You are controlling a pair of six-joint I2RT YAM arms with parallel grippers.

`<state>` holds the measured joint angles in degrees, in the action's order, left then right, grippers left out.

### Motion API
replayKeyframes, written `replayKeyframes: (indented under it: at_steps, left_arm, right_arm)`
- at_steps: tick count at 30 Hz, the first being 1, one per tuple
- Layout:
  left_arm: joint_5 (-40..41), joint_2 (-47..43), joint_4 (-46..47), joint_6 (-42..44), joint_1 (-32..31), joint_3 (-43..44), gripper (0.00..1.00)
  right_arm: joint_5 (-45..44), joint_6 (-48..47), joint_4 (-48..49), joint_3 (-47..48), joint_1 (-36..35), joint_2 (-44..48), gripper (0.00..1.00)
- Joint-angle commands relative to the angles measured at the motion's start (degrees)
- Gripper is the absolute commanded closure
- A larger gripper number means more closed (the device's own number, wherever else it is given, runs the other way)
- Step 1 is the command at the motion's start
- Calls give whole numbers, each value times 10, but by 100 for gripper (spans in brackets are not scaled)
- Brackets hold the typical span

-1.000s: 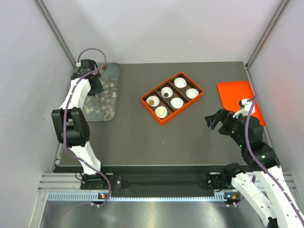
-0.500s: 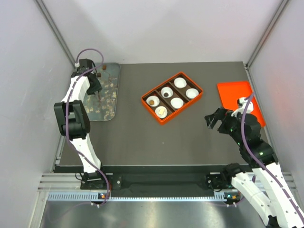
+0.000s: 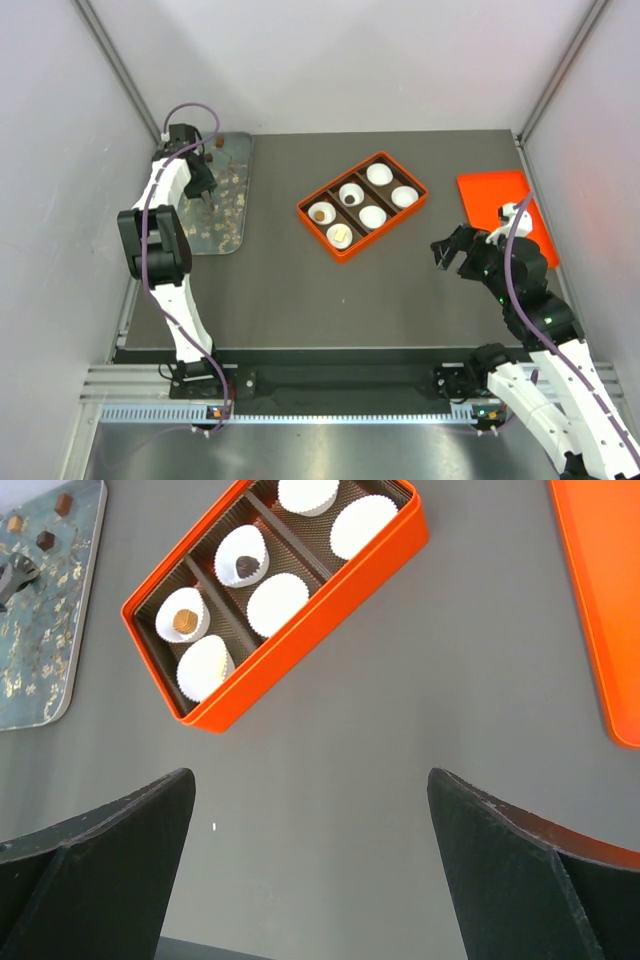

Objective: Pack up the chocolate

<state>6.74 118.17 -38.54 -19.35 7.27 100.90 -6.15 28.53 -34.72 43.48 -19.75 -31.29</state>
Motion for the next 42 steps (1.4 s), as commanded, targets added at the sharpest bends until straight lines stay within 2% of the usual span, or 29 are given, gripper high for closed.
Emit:
replayKeyframes:
  at_steps: [1,9,14,27,32,37,42]
  left_arm:
    - [-7,3,19,7,11,31,55]
    - [-33,10,10,21,17,43,56]
    - [-65,-12,-8,19,16,34,62]
    - [-138,-121,-15,14,9,-84,67]
    - [-161,-172,-12,7,-23,-107,67]
    - [-161,-218,-22,2,-71,-91,67]
    - [-207,-251,0,-1,-169,-78,67]
  right_arm:
    - [-6,-5,26,2,-5,3,0]
    - [-6,2,12,7,-5,16,0]
    - [-4,11,-2,19,-6,28,0]
    - [-8,2,-38,63,-6,32,0]
    - [-3,12,-44,61,-6,39,0]
    - [-3,16,-53,68,-6,39,0]
    - [-11,16,-59,71,-5,34,0]
